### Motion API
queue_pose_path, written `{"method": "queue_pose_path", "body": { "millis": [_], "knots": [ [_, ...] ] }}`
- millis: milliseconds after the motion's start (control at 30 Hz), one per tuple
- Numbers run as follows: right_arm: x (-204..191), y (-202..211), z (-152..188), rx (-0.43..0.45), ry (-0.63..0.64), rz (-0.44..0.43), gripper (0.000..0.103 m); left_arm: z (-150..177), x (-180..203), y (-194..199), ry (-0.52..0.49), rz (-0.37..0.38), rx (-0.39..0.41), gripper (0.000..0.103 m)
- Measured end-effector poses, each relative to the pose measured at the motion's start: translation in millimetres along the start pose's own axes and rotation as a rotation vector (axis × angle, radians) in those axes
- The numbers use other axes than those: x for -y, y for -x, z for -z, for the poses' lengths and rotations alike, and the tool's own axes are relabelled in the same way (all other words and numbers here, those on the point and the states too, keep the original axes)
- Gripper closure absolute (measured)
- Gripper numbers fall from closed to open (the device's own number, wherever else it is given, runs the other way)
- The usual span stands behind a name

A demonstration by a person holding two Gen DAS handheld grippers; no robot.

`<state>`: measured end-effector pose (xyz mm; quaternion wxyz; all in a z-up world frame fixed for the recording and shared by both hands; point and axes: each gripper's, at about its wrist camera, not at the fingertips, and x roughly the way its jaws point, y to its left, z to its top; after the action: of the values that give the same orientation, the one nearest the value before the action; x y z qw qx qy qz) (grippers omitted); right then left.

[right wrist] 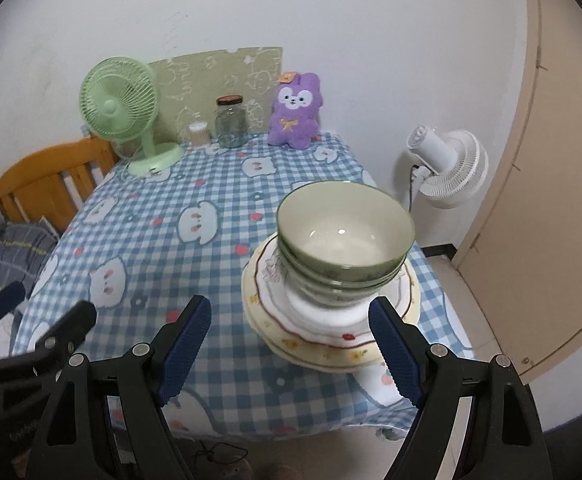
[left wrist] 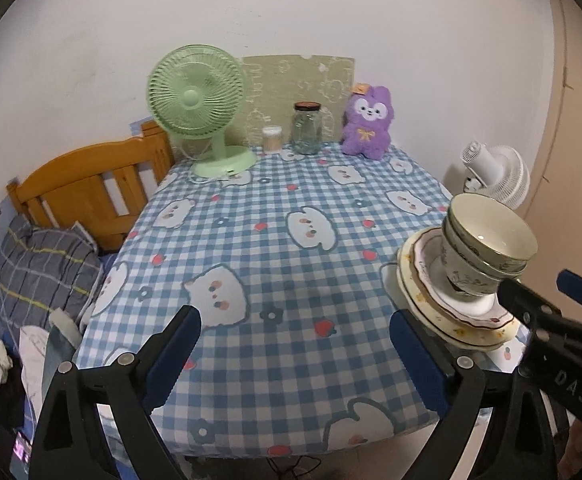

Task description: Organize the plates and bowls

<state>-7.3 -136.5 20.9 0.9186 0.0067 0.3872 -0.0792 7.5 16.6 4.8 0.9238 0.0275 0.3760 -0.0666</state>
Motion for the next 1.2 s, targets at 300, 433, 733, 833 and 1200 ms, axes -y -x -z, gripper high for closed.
{"method": "queue_pose_path", "body": {
  "millis": [300, 433, 733, 833, 1200],
  "knots": [
    [5, 6, 21, 0.001, 0.016, -0.056, 0.02, 25, 7, 15, -0.003, -0.033, -0.001, 0.006],
    [7, 6, 24, 0.001, 0.025, -0.069, 0.02, 29, 10, 19, 0.006, -0.046, 0.005, 0.006],
    [12, 10, 28, -0.004, 0.024, -0.082, 0.02, 33, 11, 23, 0.042, -0.066, -0.004, 0.006],
    [13, 12, 29, -0.003, 0.018, -0.077, 0.02, 33, 11, 24, 0.037, -0.066, 0.001, 0.006],
    [14, 19, 31, 0.012, 0.02, -0.07, 0.02, 35, 8, 30, 0.046, -0.058, 0.008, 0.006]
  ]
}}
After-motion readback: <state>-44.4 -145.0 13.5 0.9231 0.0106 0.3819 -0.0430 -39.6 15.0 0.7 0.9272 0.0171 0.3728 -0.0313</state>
